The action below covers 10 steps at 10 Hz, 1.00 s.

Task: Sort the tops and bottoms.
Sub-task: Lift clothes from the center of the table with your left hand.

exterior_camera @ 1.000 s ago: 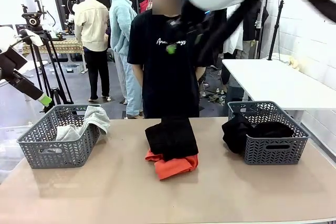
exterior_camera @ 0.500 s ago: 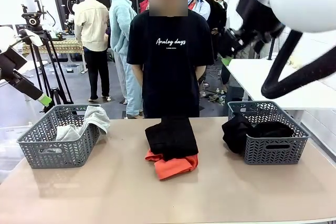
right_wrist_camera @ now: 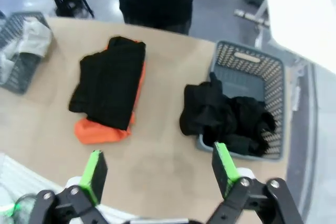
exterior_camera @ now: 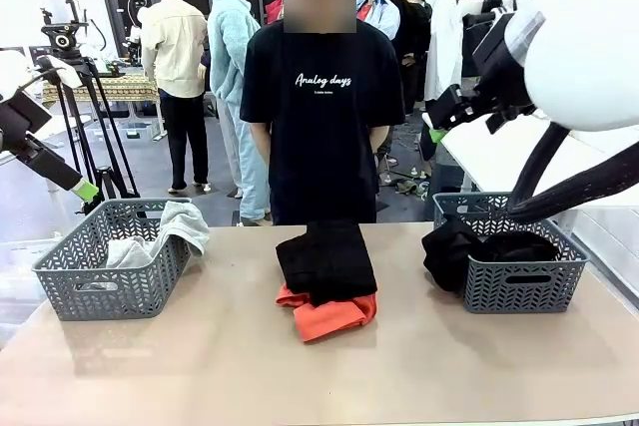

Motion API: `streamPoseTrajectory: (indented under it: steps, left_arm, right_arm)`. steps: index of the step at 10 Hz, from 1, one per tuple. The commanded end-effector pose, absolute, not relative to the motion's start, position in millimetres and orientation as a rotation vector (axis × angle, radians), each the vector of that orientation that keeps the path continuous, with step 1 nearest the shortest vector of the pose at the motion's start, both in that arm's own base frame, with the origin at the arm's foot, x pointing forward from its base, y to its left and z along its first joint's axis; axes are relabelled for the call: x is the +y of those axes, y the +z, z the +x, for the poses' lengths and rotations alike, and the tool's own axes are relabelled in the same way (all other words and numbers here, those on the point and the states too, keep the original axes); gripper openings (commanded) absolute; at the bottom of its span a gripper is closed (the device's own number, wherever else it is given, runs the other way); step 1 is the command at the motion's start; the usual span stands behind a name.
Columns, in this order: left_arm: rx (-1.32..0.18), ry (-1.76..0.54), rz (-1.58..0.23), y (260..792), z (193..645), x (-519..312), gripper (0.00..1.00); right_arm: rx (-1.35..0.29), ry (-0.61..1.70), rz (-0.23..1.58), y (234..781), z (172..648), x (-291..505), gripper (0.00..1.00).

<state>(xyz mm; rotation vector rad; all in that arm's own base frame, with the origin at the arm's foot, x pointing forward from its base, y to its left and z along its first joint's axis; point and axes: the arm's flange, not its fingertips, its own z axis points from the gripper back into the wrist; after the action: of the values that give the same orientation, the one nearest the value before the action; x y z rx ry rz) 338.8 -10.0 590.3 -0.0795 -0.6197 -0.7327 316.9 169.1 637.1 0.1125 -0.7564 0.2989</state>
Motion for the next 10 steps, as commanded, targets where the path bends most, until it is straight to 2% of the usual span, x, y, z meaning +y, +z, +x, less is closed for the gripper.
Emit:
streamPoseTrajectory:
  steps: [1,4,5,10]
  left_arm:
    - [-0.619,-0.732,-0.077,591,339,-10,1.0]
    - [-0.619,-0.732,-0.077,591,339,-10,1.0]
    - [-0.619,-0.732,-0.077,591,339,-10,1.0]
    - [-0.575,-0.767,-0.119,575,339,-35,1.0]
  right_arm:
    - [-0.762,0.352,0.166,627,329,177,1.0]
    - [-0.781,0.393,0.209,633,344,203,1.0]
    - [-0.761,0.34,0.146,627,330,182,1.0]
    - [-0.761,0.34,0.146,627,330,182,1.0]
